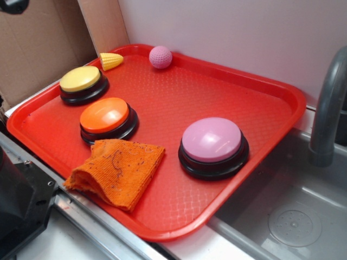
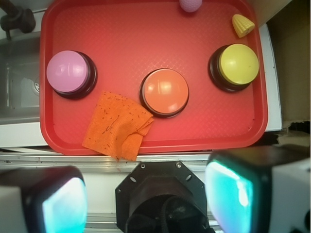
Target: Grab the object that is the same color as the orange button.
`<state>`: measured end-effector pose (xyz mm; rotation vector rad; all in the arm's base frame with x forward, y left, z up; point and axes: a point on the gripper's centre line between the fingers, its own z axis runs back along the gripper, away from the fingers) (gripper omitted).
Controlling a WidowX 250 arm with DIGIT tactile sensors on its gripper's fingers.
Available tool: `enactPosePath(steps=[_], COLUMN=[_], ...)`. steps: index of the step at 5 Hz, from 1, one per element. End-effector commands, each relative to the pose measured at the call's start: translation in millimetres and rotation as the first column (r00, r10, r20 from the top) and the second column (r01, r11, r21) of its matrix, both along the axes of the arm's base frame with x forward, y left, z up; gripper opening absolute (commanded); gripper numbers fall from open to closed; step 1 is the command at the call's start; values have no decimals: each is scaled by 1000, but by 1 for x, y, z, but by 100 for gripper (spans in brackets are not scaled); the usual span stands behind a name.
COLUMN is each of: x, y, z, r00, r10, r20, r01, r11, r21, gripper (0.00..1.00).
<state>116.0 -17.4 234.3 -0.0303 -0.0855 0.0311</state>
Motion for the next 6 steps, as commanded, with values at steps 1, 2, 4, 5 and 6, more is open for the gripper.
enactPosePath(steps=[1, 2, 4, 5, 6], x=[0, 3, 8, 10, 12], y=[0, -3, -5, -8, -12], z=[0, -19, -75, -103, -127], r00=[1000, 995, 973, 950, 918], r10=[0, 78, 231, 311, 396], r20=[0, 54, -6, 18, 32], r01=[0, -78, -231, -311, -397], r11=[1000, 997, 973, 950, 917], r21=[0, -14, 22, 34, 47], gripper=[100, 100, 100, 100, 100])
